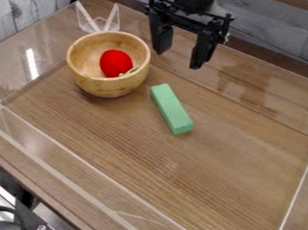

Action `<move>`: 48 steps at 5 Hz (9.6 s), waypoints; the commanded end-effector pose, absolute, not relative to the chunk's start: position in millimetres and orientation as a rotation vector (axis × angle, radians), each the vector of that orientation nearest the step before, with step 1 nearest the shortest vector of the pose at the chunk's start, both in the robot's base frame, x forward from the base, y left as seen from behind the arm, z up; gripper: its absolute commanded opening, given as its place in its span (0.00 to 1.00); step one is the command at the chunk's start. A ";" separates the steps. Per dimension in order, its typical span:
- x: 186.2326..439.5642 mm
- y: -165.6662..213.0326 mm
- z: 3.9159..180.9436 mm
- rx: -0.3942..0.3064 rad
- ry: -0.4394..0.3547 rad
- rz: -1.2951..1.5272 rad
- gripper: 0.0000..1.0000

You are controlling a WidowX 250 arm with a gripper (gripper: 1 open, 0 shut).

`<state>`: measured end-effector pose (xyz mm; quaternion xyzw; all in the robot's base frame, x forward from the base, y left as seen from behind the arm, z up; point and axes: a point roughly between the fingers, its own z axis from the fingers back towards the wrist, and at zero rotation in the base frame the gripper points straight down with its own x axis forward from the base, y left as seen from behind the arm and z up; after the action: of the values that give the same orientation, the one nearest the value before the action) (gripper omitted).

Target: Move the red fruit to the right

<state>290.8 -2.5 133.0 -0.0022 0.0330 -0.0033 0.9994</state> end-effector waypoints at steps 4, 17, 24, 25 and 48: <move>259.1 72.0 148.9 -0.004 -0.010 -0.076 1.00; 335.6 136.4 60.0 -0.026 -0.064 0.016 0.00; 308.2 130.8 99.2 -0.086 -0.126 -0.072 0.00; 300.1 124.7 107.6 -0.094 -0.155 -0.097 0.00; 315.1 -53.2 80.2 -0.128 -0.279 -0.014 0.00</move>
<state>308.2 -55.5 61.7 -0.0608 -0.1064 -0.0085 0.9924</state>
